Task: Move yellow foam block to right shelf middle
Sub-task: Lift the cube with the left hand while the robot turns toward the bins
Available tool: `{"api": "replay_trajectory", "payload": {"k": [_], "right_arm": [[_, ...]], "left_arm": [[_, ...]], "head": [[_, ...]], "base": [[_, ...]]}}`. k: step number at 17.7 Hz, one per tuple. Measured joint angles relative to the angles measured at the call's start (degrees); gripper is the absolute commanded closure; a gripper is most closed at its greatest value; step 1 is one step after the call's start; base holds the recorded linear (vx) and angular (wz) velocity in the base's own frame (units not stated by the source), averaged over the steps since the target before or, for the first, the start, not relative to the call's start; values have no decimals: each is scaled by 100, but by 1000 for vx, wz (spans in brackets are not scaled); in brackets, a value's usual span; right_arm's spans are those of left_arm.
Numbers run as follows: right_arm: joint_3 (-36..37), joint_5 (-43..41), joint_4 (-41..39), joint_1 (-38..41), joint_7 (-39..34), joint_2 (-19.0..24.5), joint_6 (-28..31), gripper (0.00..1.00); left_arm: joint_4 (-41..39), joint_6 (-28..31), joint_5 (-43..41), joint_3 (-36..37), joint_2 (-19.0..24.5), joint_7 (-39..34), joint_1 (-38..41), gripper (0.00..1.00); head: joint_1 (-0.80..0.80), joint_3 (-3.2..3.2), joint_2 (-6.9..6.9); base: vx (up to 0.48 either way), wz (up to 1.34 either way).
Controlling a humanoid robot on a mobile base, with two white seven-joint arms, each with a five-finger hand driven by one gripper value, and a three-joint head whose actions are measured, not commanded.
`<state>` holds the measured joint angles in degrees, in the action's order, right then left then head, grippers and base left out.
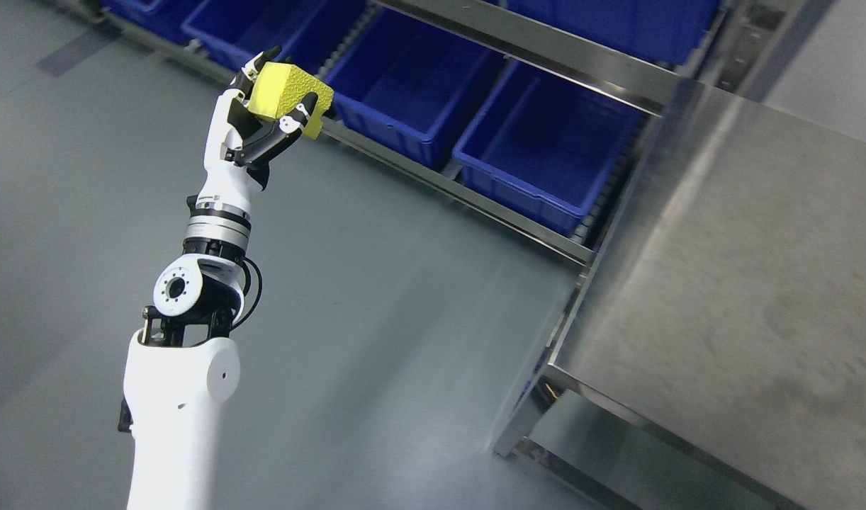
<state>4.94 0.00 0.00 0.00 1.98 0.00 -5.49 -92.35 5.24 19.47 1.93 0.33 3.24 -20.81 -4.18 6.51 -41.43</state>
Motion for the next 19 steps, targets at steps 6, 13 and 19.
{"api": "replay_trajectory", "payload": {"k": [6, 13, 19], "right_arm": [[0, 0, 0, 0, 0, 0, 0, 0], [0, 0, 0, 0, 0, 0, 0, 0], [0, 0, 0, 0, 10, 0, 0, 0]], "left_arm": [[-307, -739, 3, -53, -15, 1013, 315, 39], [-472, -824, 4, -223, -24, 1107, 481, 39], [-541, -766, 4, -332, -28, 1109, 446, 39]], "head": [[0, 0, 0], [0, 0, 0], [0, 0, 0]], "base": [[-12, 1134], [41, 682], [77, 180]]}}
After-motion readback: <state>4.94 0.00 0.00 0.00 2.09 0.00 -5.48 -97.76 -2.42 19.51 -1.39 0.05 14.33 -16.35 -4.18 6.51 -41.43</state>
